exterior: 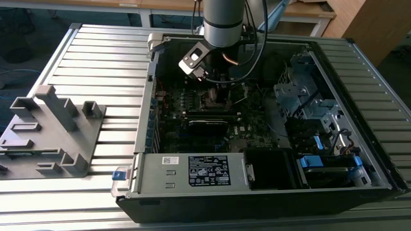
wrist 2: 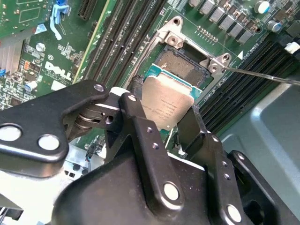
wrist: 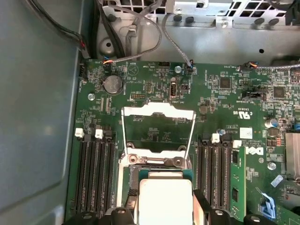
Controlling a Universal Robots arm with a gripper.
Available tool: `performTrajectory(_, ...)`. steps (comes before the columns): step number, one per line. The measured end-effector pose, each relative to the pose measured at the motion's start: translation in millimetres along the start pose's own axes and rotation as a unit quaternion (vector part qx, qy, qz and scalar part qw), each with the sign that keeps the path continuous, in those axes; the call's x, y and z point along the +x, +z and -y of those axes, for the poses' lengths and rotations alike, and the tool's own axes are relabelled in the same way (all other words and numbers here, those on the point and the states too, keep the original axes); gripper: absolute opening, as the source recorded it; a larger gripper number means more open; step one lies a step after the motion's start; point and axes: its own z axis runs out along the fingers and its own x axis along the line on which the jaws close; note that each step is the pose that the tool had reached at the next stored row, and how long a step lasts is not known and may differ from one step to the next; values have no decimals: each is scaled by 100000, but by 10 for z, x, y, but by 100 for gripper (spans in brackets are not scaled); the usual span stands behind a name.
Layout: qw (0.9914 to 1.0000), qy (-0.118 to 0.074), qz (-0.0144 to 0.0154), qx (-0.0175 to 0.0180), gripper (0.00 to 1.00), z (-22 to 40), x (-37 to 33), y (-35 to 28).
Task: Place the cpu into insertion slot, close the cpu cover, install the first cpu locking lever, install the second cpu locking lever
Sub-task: 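Place the cpu into insertion slot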
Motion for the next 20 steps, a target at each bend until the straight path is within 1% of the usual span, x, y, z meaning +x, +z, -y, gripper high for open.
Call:
performTrajectory(4, 100000, -50, 0, 5, 54, 5, 17, 27)
performTrajectory(10, 100000, -72, -4, 3, 54, 17, 69, 55)
performTrajectory(11, 100000, -89, -2, 13, 54, 29, 80, 94)
performTrajectory(13, 100000, -84, -5, 19, 54, 30, 80, 106)
performTrajectory(18, 100000, -72, -8, 17, 54, 36, 81, 109)
performTrajectory(20, 100000, -78, -16, 12, 54, 43, 81, 124)
